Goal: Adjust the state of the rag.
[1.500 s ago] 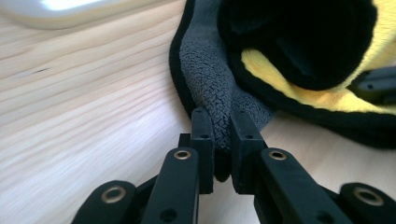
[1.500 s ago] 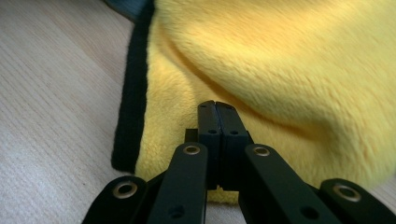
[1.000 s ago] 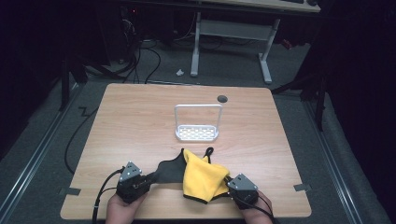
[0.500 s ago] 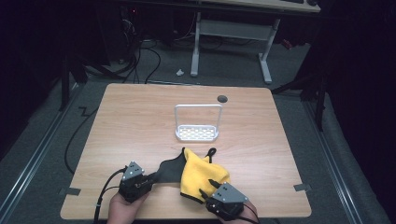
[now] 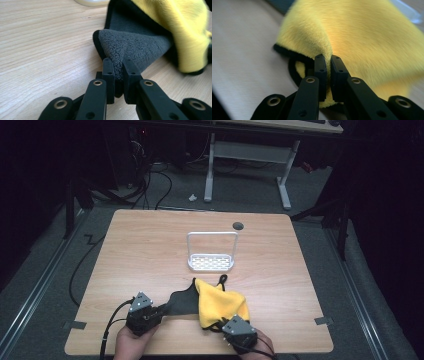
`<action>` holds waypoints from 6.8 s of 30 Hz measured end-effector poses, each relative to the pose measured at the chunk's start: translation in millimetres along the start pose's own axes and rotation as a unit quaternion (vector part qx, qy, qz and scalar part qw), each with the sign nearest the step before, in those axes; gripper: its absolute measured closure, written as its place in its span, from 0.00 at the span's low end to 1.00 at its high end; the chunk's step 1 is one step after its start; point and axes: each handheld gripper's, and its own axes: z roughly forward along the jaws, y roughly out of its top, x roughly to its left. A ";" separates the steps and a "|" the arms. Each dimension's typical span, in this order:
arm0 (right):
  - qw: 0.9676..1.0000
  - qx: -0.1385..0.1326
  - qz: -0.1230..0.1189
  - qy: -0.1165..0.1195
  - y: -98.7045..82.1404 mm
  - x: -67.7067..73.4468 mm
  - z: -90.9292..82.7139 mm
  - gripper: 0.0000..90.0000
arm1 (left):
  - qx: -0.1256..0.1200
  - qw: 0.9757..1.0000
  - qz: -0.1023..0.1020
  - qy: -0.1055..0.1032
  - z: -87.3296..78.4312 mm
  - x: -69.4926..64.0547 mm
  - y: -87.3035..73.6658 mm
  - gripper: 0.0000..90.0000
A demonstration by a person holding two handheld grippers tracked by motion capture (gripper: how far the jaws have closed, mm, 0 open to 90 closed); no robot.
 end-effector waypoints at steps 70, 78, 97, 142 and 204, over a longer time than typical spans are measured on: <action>0.990 -0.013 0.133 -0.052 13.4 -85.4 1.9 0.49 | 0.016 0.998 -0.011 -0.058 39.0 5.1 35.3 0.59; 0.993 0.050 0.097 -0.053 8.3 -66.4 42.0 0.71 | 0.076 0.994 -0.015 -0.073 86.6 -12.3 44.6 0.78; 0.992 0.066 0.094 -0.049 -60.1 -56.4 -45.6 0.85 | 0.023 0.998 -0.055 -0.016 33.8 33.8 41.2 0.73; 0.982 0.059 0.174 -0.035 -11.3 -99.2 25.4 0.61 | 0.046 0.999 -0.015 0.012 -7.2 -2.7 -13.3 0.50; 0.975 0.036 0.199 -0.094 -36.8 -124.5 -34.7 0.62 | 0.037 0.999 0.017 -0.023 50.6 9.2 64.0 0.75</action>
